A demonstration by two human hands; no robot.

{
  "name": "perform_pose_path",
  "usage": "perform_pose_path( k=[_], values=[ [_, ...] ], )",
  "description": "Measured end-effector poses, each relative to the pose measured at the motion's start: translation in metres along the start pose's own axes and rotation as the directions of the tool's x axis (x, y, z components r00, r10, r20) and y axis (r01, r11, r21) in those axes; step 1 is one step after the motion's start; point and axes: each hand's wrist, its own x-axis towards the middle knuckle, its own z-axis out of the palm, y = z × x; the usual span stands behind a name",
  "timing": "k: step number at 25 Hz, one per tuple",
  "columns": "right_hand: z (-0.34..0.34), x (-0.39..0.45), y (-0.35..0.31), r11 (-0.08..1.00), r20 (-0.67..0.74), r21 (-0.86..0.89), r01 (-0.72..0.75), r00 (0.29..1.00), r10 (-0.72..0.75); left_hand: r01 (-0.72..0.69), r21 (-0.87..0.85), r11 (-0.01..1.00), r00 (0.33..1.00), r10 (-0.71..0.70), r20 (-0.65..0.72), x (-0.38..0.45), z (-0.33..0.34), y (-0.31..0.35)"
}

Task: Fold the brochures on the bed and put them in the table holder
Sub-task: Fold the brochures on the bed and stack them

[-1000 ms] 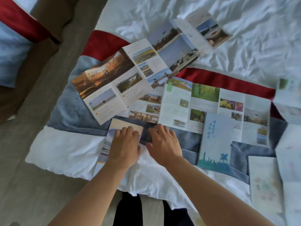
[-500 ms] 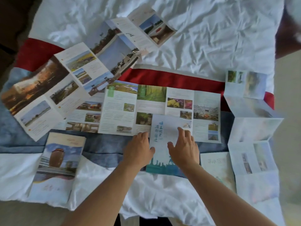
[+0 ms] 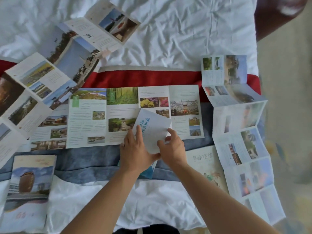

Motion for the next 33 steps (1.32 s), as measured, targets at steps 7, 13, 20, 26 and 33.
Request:
perform_pose_path(
  k=[7,13,20,26,33],
  values=[
    [-0.002,-0.012,0.030,1.000,-0.028,0.019,-0.001,1.000,0.001,-0.004,0.196,0.981,1.000,0.004,0.001,-0.013,0.035,0.001],
    [-0.022,-0.027,0.075,0.839,-0.079,-0.497,0.224,0.950,-0.301,-0.062,0.163,0.985,0.993,0.077,-0.090,-0.015,0.042,-0.005],
    [-0.039,-0.014,0.078,0.511,0.145,-0.809,0.290,0.941,-0.304,-0.102,0.043,0.994,0.988,0.106,-0.108,-0.016,0.037,0.001],
    [-0.044,-0.006,0.068,0.401,0.214,-0.856,0.326,0.930,-0.298,-0.111,0.047,0.993,0.984,0.117,-0.137,-0.008,0.026,-0.012],
    [-0.036,-0.007,0.032,0.383,0.334,-0.818,0.429,0.896,-0.292,-0.078,0.007,0.997,0.981,0.078,-0.180,-0.010,0.009,-0.021]
  ],
)
